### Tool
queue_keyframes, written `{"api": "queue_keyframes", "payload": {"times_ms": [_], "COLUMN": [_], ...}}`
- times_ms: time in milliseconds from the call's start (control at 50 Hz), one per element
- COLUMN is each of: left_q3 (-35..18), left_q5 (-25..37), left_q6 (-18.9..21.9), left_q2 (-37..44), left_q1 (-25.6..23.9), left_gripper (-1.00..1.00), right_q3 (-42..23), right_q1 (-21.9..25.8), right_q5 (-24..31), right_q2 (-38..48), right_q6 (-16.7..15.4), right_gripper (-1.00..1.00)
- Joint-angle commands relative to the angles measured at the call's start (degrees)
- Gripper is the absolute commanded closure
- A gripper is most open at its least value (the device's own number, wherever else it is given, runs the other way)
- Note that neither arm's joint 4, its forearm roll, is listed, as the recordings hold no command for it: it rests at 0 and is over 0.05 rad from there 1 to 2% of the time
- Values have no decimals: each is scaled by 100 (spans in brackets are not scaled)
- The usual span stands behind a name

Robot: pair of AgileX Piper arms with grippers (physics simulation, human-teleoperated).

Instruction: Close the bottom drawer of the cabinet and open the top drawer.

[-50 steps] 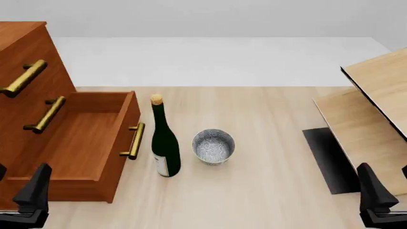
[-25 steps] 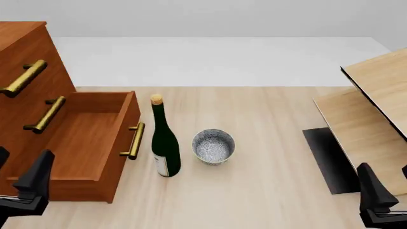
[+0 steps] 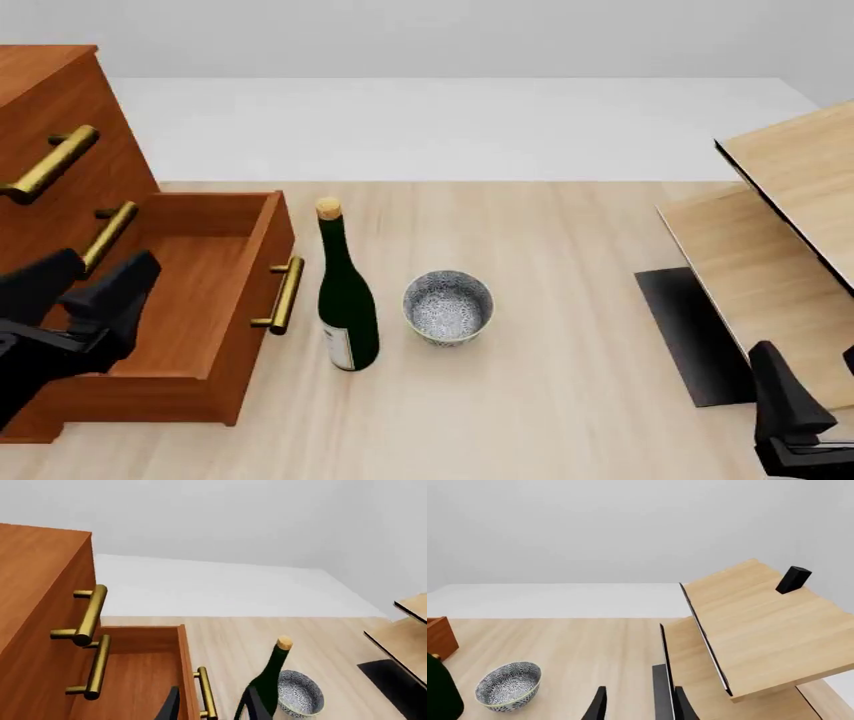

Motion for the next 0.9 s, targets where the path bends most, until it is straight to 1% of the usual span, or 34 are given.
{"api": "queue_keyframes", "payload": {"times_ms": [20, 80, 120, 140, 160, 180, 200, 260, 360, 400, 500, 620, 640, 700, 740, 760, 780, 820, 900], "left_q3": [-428, -534, -537, -535, -585, -587, -606, -682, -715, -737, -611, -495, -495, -431, -341, -262, -256, -172, -106], "left_q5": [356, 474, 473, 469, 523, 522, 561, 627, 685, 727, 647, 605, 612, 560, 457, 354, 342, 231, 179], "left_q6": [-776, -743, -813, -937, -976, -976, -1267, -1161, -1248, -1133, -1233, -1529, -1479, -1507, -1593, -1759, -1775, -1985, -2042], "left_q2": [430, 611, 672, 711, 897, 899, 814, 892, 1057, 1194, 1337, 1504, 1493, 1535, 1652, 1675, 1669, 1688, 1732], "left_q1": [-459, -593, -644, -743, -824, -824, -896, -936, -1012, -1054, -1104, -1284, -1260, -1281, -1369, -1470, -1483, -1582, -1580], "left_gripper": [-100, -100, -100, -100, -100, -100, -100, -100, -100, -100, -100, -100, -100, -100, -100, -100, -100, -100, -100], "right_q3": [-1, -1, -1, -1, -1, -1, 0, 1, 2, 2, 4, 4, 5, 5, 5, 4, 4, 4, 4], "right_q1": [2, 6, 3, 5, 12, 12, 20, 22, 15, 13, 32, 47, 46, 44, 42, 44, 45, 46, 48], "right_q5": [9, 16, 16, 16, 20, 20, 19, 17, 17, 19, 38, 49, 49, 48, 49, 48, 49, 49, 49], "right_q2": [-4, -8, -7, -8, -12, -12, -12, -8, -12, -15, -36, -48, -48, -48, -47, -47, -46, -45, -43], "right_q6": [19, 25, 24, 28, 23, 23, 15, 9, 7, 5, -3, -8, -8, -7, -10, -5, -8, -7, 4], "right_gripper": [-100, -100, -100, -100, -100, -100, -100, -100, -100, -100, -100, -100, -100, -100, -100, -100, -100, -100, -100]}}
